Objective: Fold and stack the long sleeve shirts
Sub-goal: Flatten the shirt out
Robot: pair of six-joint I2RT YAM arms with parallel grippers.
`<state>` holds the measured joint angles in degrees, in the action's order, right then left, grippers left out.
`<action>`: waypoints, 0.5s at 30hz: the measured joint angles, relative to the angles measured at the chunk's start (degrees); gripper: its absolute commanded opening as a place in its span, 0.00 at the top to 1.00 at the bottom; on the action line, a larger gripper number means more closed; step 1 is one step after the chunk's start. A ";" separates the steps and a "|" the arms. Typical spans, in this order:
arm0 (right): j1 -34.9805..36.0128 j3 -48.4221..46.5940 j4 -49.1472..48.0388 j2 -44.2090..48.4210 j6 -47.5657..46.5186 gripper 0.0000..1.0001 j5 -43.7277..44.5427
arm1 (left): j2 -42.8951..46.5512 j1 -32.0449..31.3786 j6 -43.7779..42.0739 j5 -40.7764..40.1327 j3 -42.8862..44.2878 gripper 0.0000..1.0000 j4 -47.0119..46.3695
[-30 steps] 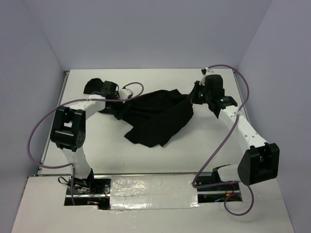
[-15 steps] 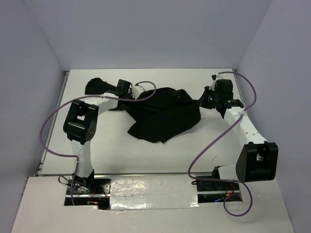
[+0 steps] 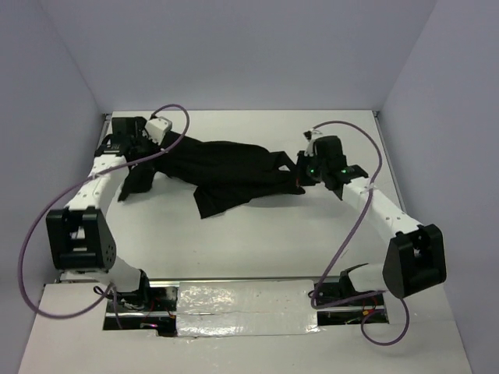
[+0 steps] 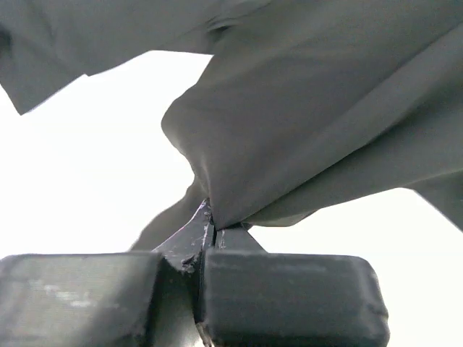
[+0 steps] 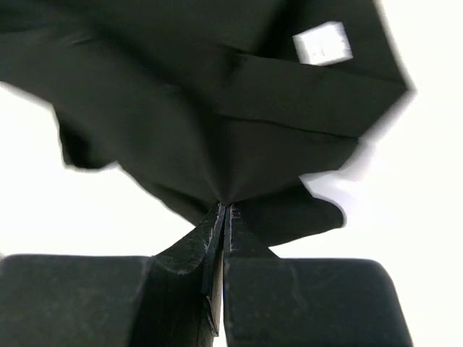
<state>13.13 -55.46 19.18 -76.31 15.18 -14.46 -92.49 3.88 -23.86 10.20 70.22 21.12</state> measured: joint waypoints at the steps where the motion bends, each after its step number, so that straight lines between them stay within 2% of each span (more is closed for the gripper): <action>1: 2.56 0.26 0.15 0.17 0.28 1.00 0.90 | 3.58 -0.37 -0.52 1.73 -0.20 1.00 2.16; 5: 6.62 3.54 1.44 5.62 1.05 1.00 2.78 | 9.51 -0.61 -2.12 6.32 4.20 1.00 11.74; 11: 6.34 6.82 6.95 24.28 1.09 1.00 6.12 | 9.94 5.51 -4.26 8.41 15.10 1.00 25.88; 13: 6.32 6.23 6.84 25.94 0.52 1.00 6.10 | 9.81 6.10 -4.33 8.76 18.40 1.00 27.63; 15: 6.34 3.41 6.73 22.88 -0.85 1.00 6.03 | 8.79 6.03 -3.91 9.22 21.55 1.00 27.61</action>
<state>19.46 -52.05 25.91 -53.43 14.33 -8.43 -83.70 9.91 -27.77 19.42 91.77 48.73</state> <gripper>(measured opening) 0.009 0.035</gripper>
